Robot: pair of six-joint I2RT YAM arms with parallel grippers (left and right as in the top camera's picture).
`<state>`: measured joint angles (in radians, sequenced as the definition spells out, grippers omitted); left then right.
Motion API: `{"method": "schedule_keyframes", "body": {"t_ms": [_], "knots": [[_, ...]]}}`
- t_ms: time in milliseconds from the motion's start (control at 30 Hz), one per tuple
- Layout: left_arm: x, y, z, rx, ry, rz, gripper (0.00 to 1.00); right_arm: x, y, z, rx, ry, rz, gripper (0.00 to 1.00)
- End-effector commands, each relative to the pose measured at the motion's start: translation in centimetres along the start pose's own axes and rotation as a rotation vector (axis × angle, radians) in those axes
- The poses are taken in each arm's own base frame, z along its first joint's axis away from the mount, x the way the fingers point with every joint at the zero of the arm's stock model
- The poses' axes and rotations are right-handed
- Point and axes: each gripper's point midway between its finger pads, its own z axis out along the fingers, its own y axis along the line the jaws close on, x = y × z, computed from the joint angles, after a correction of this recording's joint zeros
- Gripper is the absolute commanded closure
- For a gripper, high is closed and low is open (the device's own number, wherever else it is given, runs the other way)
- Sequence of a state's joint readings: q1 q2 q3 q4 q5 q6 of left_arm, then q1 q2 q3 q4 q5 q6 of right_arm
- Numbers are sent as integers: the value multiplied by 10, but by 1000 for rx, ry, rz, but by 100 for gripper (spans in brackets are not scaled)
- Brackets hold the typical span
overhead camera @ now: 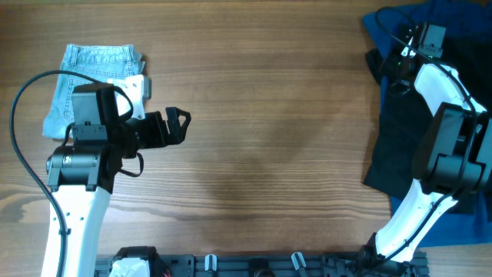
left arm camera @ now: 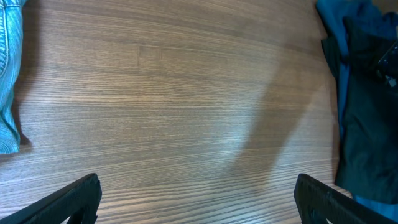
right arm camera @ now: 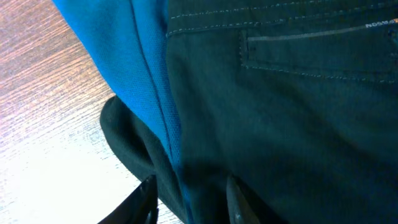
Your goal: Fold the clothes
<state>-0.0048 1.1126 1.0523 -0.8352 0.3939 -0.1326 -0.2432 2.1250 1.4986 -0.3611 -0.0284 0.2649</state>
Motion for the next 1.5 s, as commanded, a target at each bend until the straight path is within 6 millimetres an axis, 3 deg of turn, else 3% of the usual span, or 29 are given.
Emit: {"method": "schedule_keyframes", "body": {"t_ms": [0,133,300,400,467,500,600,767,800,900,1033,1300,1467], "knots": [[-5,-8,-5,27,-16,29,0,8,-17,10,74,17,5,76],[-5,-8,-5,27,-14,28,0,4,-22,7,73,9,18,94],[-5,-8,-5,27,-14,28,0,3,-33,5,87,16,34,96],[-5,-8,-5,27,-14,28,0,-4,-32,-8,73,1,47,96],[-5,-8,-5,27,-14,28,0,-17,-15,-23,-15,-32,9,96],[-5,-8,-5,27,-14,28,0,-26,3,-37,-103,-57,-47,96],[-5,-8,-5,27,-14,29,0,-45,31,-76,-238,-120,-70,96],[-5,-8,-5,27,-14,28,0,-39,60,-92,-337,-104,-103,96],[-5,-8,-5,27,-14,28,0,-31,72,-92,-338,-90,-150,96],[-5,-8,-5,27,-14,28,0,-37,61,-87,-229,-121,-143,93],[-5,-8,-5,27,-14,28,0,-39,33,-72,-75,-130,-67,72],[-5,-8,-5,27,-13,28,0,-15,12,-13,15,-66,-24,67],[-5,-8,-5,27,-14,28,0,-12,-5,-1,49,-58,23,66]]}}
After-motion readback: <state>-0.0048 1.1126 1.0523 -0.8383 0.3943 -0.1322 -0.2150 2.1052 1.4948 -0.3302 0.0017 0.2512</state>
